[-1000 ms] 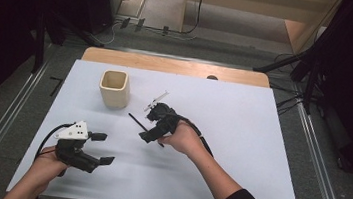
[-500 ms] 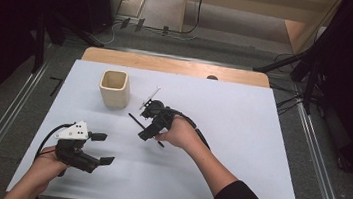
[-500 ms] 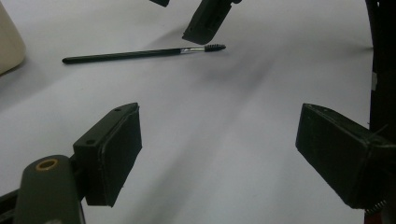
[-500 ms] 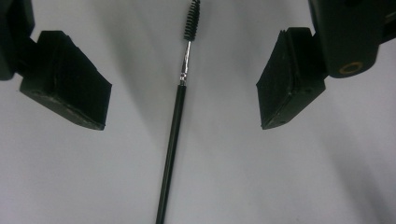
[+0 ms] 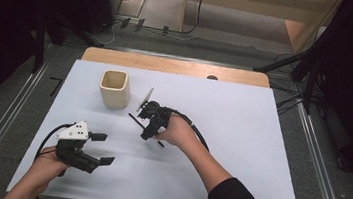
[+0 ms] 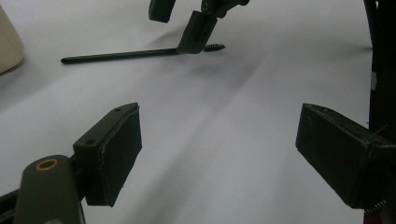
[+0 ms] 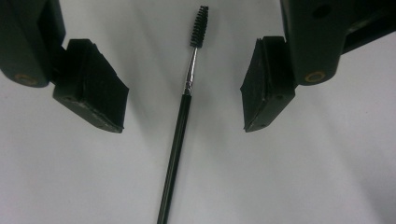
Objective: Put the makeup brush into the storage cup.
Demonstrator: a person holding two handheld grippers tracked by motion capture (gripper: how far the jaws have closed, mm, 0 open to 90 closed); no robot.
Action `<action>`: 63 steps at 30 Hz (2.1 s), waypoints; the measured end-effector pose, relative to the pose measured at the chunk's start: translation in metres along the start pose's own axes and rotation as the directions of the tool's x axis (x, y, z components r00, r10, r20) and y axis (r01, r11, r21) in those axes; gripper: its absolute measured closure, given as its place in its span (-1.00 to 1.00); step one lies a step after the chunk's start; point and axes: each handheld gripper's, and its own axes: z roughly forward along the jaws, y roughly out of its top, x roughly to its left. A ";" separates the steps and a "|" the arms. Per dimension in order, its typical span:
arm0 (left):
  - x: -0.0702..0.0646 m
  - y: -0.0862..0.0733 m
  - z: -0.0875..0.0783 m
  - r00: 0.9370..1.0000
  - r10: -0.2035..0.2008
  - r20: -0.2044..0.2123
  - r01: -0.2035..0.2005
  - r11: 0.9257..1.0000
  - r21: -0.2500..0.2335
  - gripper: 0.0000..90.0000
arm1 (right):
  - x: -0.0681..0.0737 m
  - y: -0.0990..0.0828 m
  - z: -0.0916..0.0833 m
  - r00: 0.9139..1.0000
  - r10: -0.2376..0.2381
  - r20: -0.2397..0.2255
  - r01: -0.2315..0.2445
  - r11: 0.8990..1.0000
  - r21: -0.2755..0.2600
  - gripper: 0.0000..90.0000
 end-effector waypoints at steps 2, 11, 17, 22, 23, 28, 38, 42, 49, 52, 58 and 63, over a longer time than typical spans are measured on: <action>0.000 0.000 0.000 1.000 0.000 0.001 0.000 1.000 0.000 -0.67 | -0.001 0.001 0.002 1.000 -0.012 -0.003 0.012 1.000 0.012 -0.23; 0.000 0.000 0.000 1.000 0.000 0.002 0.000 1.000 -0.001 -0.67 | -0.001 0.007 0.008 1.000 0.009 0.008 -0.010 0.998 0.054 -0.11; 0.000 0.000 0.000 1.000 0.001 0.003 -0.001 1.000 0.000 -0.67 | -0.001 0.009 0.014 1.000 0.016 0.013 -0.016 0.997 0.070 -0.11; 0.000 0.000 0.000 1.000 -0.001 0.004 0.001 1.000 -0.002 -0.67 | 0.000 0.010 0.018 1.000 0.018 0.025 -0.020 0.997 0.079 -0.10; 0.000 0.000 0.000 1.000 0.000 0.003 0.000 1.000 -0.001 -0.67 | 0.000 0.011 0.018 1.000 0.017 0.026 -0.019 0.997 0.080 -0.09; 0.000 0.000 0.000 1.000 0.002 0.004 -0.002 1.000 -0.002 -0.67 | 0.003 0.012 0.018 0.998 -0.003 0.056 -0.003 0.995 0.097 0.04; 0.000 0.000 0.000 1.000 0.001 0.003 -0.001 1.000 -0.003 -0.67 | 0.009 0.019 0.017 0.999 -0.020 0.042 0.013 0.986 0.165 0.73; 0.000 0.000 0.000 1.000 0.001 0.004 -0.001 1.000 -0.006 -0.67 | 0.007 0.020 0.017 1.000 -0.005 0.031 0.000 0.985 0.172 0.87; 0.000 0.000 0.000 1.000 0.002 0.005 -0.002 1.000 -0.002 -0.67 | 0.005 0.020 0.017 0.999 0.040 0.015 -0.042 0.984 0.173 0.92; 0.000 0.000 0.000 1.000 0.001 0.004 -0.001 1.000 -0.002 -0.67 | 0.003 0.019 0.016 0.999 0.050 0.005 -0.050 0.984 0.171 0.92; 0.000 0.000 0.000 1.000 -0.001 0.004 0.001 1.000 -0.005 -0.67 | -0.004 0.016 0.006 0.996 0.083 -0.028 -0.079 0.991 0.111 0.92; 0.000 0.000 0.000 1.000 0.000 0.005 0.000 1.000 -0.003 -0.67 | -0.011 0.007 -0.008 0.991 0.112 -0.070 -0.109 0.993 0.045 0.92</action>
